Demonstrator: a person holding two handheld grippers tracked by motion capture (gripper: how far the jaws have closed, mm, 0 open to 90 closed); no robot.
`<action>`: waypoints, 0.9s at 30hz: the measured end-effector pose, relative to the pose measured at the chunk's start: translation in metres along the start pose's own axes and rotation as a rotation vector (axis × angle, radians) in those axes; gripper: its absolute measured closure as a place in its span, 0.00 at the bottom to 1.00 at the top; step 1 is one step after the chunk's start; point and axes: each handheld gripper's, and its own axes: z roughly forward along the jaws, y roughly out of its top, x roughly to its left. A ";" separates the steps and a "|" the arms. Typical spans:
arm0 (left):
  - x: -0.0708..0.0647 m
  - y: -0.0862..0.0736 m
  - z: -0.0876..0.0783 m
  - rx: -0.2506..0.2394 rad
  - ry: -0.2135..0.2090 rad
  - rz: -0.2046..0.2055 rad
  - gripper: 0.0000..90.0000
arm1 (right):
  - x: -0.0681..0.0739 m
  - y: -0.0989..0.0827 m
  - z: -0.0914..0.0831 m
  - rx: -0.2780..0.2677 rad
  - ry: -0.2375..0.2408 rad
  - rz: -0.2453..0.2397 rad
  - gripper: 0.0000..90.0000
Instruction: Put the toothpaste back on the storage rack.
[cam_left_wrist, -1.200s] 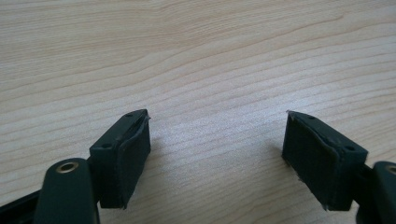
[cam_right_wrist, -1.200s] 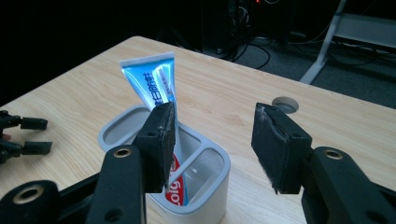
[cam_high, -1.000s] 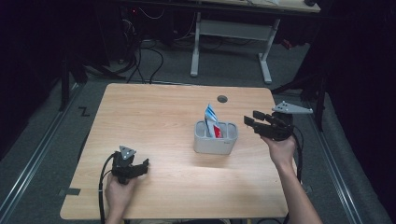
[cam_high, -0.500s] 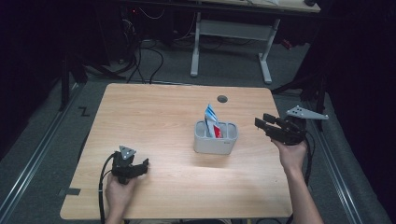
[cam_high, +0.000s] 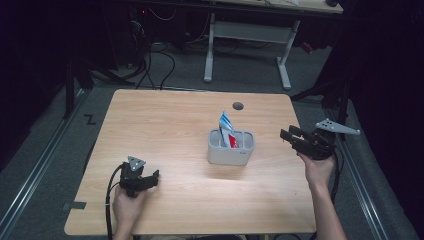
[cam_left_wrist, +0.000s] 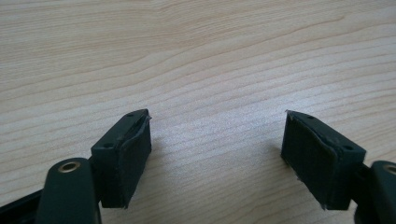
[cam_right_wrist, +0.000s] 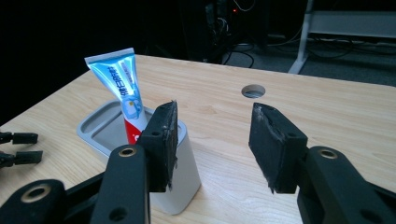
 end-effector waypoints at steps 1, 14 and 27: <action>0.000 0.000 0.000 0.000 0.000 0.000 0.27 | -0.001 -0.001 0.000 0.000 -0.003 0.002 0.58; 0.000 -0.001 -0.001 0.001 -0.005 0.007 0.27 | -0.009 -0.017 -0.010 -0.002 -0.053 0.025 0.58; 0.000 -0.001 -0.001 0.002 -0.003 0.007 0.27 | -0.022 -0.046 0.000 -0.003 -0.073 0.055 0.58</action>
